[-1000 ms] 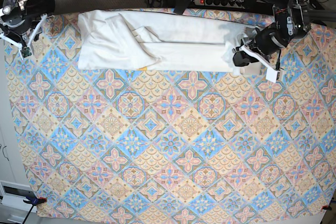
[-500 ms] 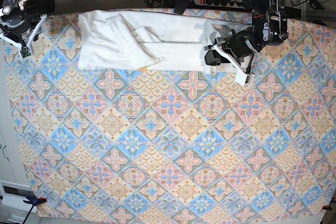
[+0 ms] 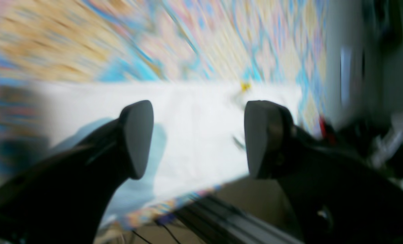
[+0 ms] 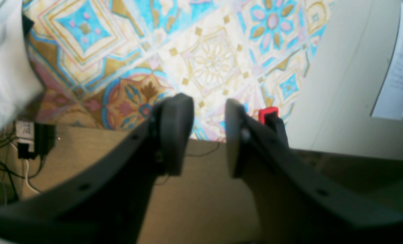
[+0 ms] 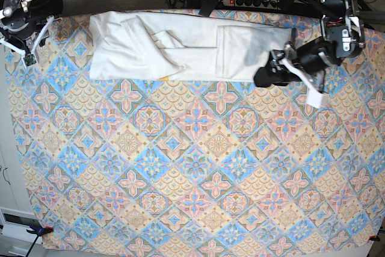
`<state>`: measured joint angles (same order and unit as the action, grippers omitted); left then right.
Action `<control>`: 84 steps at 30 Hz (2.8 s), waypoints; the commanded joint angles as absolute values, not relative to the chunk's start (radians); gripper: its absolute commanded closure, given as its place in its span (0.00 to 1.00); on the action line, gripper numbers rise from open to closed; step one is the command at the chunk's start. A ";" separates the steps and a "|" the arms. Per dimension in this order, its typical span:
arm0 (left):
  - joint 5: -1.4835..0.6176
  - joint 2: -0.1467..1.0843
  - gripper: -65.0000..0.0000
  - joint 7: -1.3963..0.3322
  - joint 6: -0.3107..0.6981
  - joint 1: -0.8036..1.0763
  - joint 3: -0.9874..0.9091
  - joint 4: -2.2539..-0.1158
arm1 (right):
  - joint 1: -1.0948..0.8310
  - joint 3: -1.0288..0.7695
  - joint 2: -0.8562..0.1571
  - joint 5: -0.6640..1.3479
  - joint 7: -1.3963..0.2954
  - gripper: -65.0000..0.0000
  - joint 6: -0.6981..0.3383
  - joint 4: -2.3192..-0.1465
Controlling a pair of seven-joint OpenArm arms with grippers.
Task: Fold the T-shirt properly
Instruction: 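Move the left gripper along the strip toward its middle, then grasp the strip's end with the right gripper and drag it inward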
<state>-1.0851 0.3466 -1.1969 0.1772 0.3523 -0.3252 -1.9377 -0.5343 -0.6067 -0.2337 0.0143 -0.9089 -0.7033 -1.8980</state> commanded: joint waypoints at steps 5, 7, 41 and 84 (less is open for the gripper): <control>-1.099 0.377 0.36 -1.196 0.179 0.354 -0.460 -1.885 | -0.512 -0.611 -0.249 0.022 -0.947 0.59 -0.698 -1.911; -1.099 0.386 0.36 -1.196 0.179 0.354 -0.460 -1.862 | -0.493 -0.611 -0.249 0.024 -1.000 0.59 -0.698 -1.913; -1.098 0.384 0.36 -1.196 0.179 0.354 -0.446 -1.779 | -0.369 -0.349 -0.248 0.481 -1.058 0.24 -0.698 -1.744; -1.098 0.384 0.36 -1.190 0.180 0.352 -0.441 -1.779 | -0.246 -0.453 -0.209 0.565 -1.112 0.98 -0.698 -1.431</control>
